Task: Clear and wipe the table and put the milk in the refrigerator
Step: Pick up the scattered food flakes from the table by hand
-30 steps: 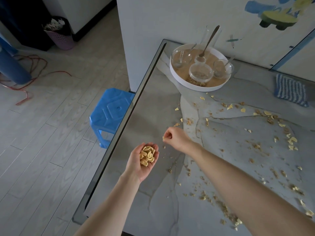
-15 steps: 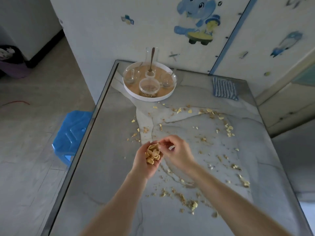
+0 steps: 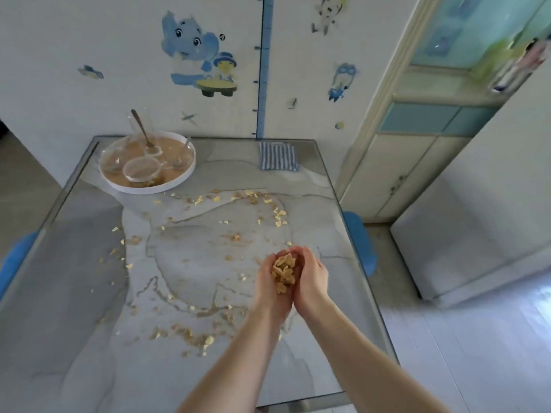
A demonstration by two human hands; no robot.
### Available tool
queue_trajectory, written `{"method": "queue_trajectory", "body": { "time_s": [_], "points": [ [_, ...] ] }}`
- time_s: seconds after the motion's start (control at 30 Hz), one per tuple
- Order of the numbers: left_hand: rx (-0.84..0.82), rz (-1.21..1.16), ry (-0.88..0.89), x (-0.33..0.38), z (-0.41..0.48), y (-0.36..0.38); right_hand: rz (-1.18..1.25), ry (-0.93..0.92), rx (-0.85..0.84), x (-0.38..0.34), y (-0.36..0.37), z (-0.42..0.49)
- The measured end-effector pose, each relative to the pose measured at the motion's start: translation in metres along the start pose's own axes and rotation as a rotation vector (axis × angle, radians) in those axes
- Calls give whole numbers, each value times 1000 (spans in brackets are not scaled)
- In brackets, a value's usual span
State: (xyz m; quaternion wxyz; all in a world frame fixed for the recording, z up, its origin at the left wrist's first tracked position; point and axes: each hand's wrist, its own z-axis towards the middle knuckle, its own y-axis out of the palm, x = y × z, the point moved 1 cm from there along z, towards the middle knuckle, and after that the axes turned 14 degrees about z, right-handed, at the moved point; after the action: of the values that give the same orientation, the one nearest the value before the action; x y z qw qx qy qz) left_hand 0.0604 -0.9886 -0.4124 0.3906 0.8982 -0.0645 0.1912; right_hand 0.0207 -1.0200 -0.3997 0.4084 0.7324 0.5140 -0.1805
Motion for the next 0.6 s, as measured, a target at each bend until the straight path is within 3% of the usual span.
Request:
{"method": "queue_trajectory", "body": {
  "time_s": [0.43,0.6],
  "points": [
    [32,300,-61,-126,32,78,121,-5,138,-89,-113,49],
    [76,262,-118,-182,45,96,92,-7,159,-112,-163,71]
  ]
}}
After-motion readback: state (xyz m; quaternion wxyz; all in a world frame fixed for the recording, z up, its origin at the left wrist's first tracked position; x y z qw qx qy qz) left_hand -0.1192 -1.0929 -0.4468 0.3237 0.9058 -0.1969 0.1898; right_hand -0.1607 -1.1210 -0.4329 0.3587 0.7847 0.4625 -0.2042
